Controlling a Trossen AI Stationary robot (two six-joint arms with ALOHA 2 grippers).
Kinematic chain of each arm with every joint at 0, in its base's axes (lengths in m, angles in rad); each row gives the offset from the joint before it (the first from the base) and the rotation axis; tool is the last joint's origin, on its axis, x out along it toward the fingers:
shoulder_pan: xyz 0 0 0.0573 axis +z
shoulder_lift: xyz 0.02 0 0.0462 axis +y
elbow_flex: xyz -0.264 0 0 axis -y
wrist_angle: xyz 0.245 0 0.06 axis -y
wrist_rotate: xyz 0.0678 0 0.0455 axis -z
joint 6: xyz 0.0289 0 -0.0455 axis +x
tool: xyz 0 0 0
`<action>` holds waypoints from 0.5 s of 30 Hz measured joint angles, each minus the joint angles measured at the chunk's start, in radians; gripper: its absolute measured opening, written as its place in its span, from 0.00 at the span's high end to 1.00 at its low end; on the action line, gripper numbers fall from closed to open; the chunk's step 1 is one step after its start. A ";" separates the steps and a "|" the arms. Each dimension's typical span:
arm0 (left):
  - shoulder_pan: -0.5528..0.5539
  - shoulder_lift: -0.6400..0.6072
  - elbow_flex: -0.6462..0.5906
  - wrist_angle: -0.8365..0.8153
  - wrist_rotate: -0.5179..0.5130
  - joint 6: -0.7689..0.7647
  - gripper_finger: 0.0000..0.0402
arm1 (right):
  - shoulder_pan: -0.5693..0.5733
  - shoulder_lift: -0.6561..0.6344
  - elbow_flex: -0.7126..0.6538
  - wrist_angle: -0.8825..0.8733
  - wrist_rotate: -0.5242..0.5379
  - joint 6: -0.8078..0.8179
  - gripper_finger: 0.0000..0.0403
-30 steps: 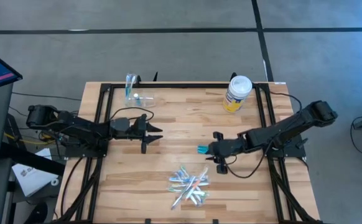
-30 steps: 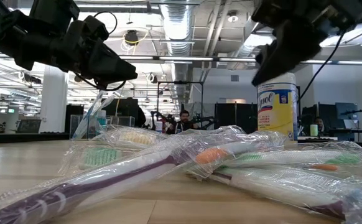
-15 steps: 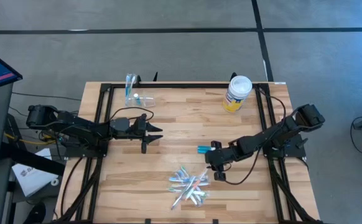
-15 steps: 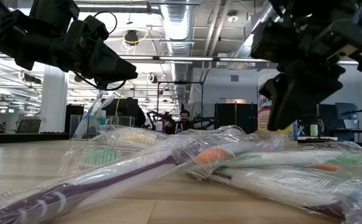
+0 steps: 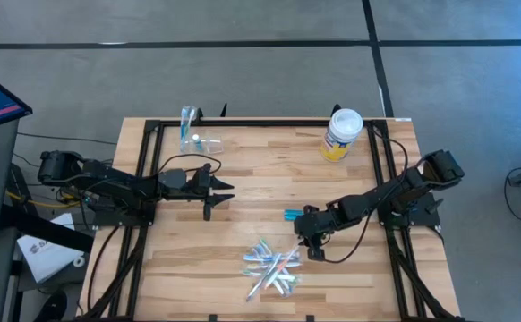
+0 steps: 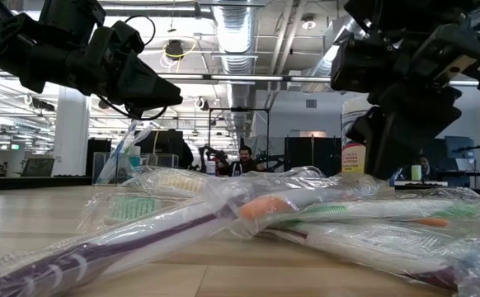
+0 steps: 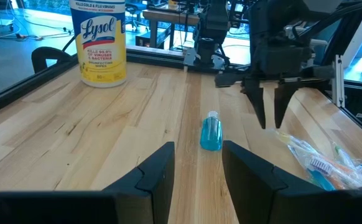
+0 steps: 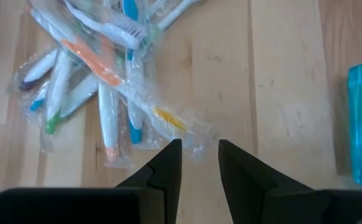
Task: Pick & Place toothbrushing station
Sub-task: Put the orange toothbrush into the transparent organizer
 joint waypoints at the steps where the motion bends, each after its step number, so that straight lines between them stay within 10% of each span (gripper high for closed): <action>1: 0.000 0.000 0.000 0.000 0.000 0.000 0.68 | 0.000 0.000 0.000 -0.007 0.000 0.005 0.76; 15: 0.000 0.000 0.000 0.000 0.000 0.000 0.68 | 0.000 0.000 0.000 -0.017 -0.002 0.025 0.76</action>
